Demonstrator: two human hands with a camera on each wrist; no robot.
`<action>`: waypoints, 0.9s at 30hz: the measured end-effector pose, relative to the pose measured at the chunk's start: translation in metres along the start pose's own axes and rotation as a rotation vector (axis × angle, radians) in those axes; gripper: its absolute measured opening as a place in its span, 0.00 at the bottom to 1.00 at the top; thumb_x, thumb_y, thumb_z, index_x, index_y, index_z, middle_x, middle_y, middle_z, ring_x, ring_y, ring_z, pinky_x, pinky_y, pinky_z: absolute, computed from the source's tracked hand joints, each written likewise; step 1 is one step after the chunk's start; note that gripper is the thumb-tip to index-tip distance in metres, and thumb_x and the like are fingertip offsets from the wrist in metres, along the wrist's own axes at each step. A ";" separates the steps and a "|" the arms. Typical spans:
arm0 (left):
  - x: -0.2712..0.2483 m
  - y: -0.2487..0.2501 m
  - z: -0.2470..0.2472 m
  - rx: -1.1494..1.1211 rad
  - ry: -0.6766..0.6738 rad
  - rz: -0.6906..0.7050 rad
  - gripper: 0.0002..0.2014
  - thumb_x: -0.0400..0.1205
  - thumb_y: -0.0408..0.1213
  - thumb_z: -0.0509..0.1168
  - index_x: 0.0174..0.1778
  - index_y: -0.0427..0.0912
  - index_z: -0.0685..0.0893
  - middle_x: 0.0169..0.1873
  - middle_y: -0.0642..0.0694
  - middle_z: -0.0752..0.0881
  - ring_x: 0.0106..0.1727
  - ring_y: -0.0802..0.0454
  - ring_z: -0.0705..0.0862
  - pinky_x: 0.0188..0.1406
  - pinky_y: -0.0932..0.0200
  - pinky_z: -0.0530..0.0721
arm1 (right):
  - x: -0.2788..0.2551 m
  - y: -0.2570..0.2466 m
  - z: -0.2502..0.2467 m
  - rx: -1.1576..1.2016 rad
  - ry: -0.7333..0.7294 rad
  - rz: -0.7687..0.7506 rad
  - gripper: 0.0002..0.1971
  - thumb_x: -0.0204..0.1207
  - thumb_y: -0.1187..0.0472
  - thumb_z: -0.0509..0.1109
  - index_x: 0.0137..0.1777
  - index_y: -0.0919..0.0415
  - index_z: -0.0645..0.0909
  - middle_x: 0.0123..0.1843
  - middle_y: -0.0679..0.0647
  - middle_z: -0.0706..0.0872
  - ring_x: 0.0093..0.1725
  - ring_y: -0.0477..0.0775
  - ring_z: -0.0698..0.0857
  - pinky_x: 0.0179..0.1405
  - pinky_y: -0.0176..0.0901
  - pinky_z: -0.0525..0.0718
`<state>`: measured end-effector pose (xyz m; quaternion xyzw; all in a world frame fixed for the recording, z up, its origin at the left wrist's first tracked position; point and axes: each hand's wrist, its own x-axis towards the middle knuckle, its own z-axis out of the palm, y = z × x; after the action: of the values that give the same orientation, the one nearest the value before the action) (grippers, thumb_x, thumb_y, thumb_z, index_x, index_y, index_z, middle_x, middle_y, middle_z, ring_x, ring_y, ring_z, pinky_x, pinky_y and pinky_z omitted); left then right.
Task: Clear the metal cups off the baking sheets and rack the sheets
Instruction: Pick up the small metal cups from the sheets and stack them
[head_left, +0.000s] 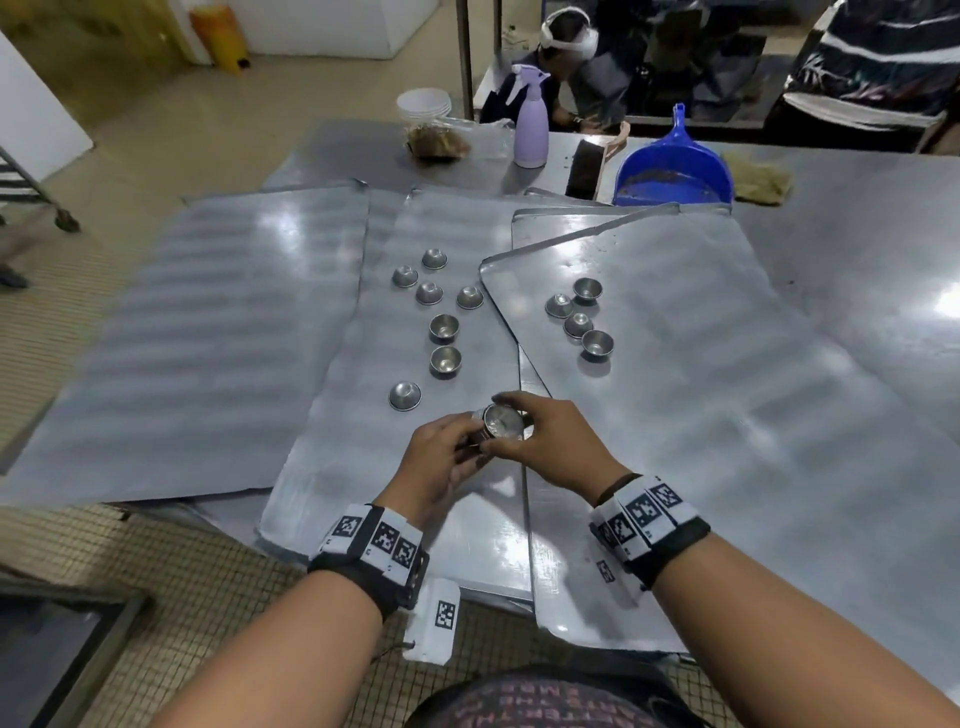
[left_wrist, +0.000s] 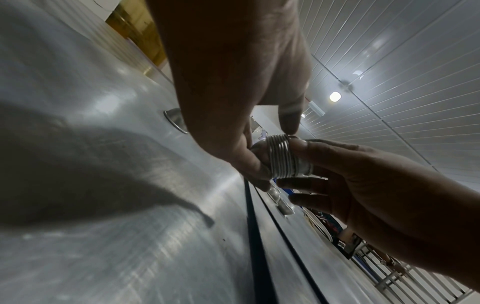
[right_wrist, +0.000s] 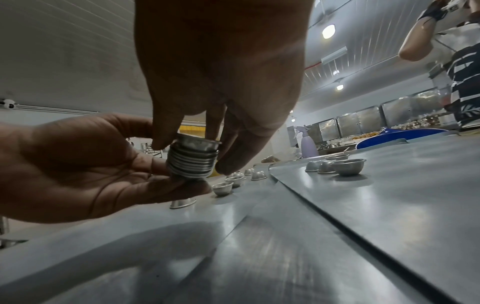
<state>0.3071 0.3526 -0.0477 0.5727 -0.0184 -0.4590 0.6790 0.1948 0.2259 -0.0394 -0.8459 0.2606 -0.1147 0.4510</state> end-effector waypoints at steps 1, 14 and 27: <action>-0.001 0.001 -0.002 0.001 0.007 0.001 0.07 0.85 0.28 0.66 0.47 0.33 0.89 0.37 0.38 0.90 0.38 0.50 0.90 0.41 0.59 0.91 | 0.000 -0.001 0.001 -0.001 -0.004 -0.004 0.33 0.64 0.45 0.85 0.69 0.52 0.83 0.58 0.47 0.90 0.54 0.43 0.87 0.59 0.41 0.84; -0.004 0.000 -0.003 -0.035 -0.032 -0.007 0.07 0.86 0.29 0.67 0.50 0.29 0.88 0.41 0.34 0.91 0.42 0.47 0.93 0.47 0.55 0.93 | -0.006 0.002 0.004 -0.007 -0.026 -0.022 0.33 0.73 0.42 0.78 0.77 0.51 0.77 0.66 0.47 0.88 0.62 0.39 0.86 0.65 0.39 0.82; 0.005 -0.006 0.009 -0.040 -0.074 -0.064 0.09 0.83 0.29 0.71 0.55 0.29 0.88 0.51 0.30 0.93 0.54 0.40 0.93 0.57 0.54 0.92 | 0.000 0.020 -0.018 0.067 -0.126 -0.029 0.34 0.75 0.51 0.78 0.81 0.50 0.72 0.73 0.46 0.83 0.65 0.37 0.84 0.59 0.35 0.86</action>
<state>0.3014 0.3430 -0.0514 0.5420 -0.0161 -0.5015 0.6741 0.1801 0.2038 -0.0456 -0.8394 0.2157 -0.0766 0.4930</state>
